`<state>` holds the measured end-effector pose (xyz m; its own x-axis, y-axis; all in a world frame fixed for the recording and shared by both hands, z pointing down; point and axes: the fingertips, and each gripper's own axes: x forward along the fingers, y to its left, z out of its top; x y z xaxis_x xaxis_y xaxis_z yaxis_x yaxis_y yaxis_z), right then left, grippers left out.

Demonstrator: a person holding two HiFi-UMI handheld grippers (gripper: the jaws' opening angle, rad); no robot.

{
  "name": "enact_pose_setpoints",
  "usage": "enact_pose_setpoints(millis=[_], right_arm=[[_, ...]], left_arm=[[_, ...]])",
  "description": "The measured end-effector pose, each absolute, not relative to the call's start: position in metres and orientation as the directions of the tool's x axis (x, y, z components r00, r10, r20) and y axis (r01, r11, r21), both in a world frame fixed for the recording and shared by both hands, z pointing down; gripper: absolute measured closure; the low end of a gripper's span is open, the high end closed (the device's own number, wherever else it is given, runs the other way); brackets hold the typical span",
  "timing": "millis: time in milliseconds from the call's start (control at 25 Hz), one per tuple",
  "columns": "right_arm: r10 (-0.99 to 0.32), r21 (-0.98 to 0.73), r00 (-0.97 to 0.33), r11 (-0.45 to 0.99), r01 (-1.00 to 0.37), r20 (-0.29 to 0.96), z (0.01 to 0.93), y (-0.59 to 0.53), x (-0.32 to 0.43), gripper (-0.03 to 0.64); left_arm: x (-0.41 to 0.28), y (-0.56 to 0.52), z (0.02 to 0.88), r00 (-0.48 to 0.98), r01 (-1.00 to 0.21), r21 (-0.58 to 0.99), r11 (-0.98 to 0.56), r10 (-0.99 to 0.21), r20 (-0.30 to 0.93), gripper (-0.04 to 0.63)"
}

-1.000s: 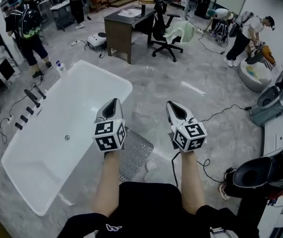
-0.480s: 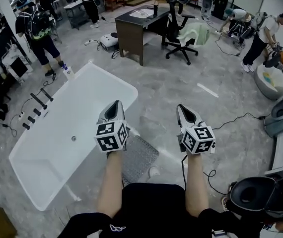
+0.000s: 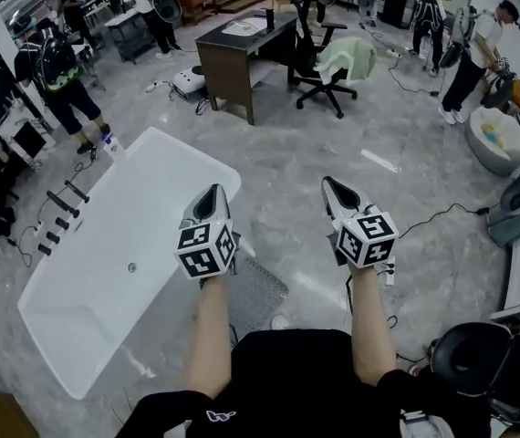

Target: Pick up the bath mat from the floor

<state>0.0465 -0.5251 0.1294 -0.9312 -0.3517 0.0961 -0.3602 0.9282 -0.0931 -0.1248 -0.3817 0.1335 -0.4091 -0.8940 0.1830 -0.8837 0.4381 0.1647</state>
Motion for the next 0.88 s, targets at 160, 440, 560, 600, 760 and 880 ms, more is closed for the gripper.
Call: enact_pose_setpoints(millis=[160,440,560,600,760,880], right_arm=[[-0.280,-0.089,-0.954,0.953,-0.289,0.106,0.129,-0.527,0.022,0.611],[-0.113,-0.081,-0.987,0.989,-0.123,0.115,0.132,-0.506,-0.040,0.611],[-0.026,-0.089,-0.992,0.995,-0.037,0.125,0.142,-0.488,-0.069,0.611],[0.010,-0.090,-0.992,0.996,-0.002,0.125,0.144,-0.479,-0.082,0.611],[0.182,-0.100,-0.975,0.980,0.170,0.126,0.148,-0.416,-0.145,0.611],[0.325,-0.118,-0.935,0.943,0.310,0.140,0.155,-0.347,-0.180,0.611]], left_arm=[[-0.132,-0.388,0.127,-0.447,-0.862,0.181,0.474,-0.878,0.174,0.595],[-0.162,-0.359,0.122,-0.558,-0.798,0.160,0.581,-0.813,0.165,0.595],[-0.177,-0.326,0.130,-0.635,-0.736,0.160,0.658,-0.753,0.172,0.595],[-0.183,-0.312,0.132,-0.664,-0.709,0.162,0.686,-0.727,0.173,0.595],[-0.217,-0.230,0.137,-0.784,-0.570,0.166,0.805,-0.593,0.183,0.595],[-0.225,-0.154,0.144,-0.858,-0.444,0.169,0.880,-0.472,0.204,0.595]])
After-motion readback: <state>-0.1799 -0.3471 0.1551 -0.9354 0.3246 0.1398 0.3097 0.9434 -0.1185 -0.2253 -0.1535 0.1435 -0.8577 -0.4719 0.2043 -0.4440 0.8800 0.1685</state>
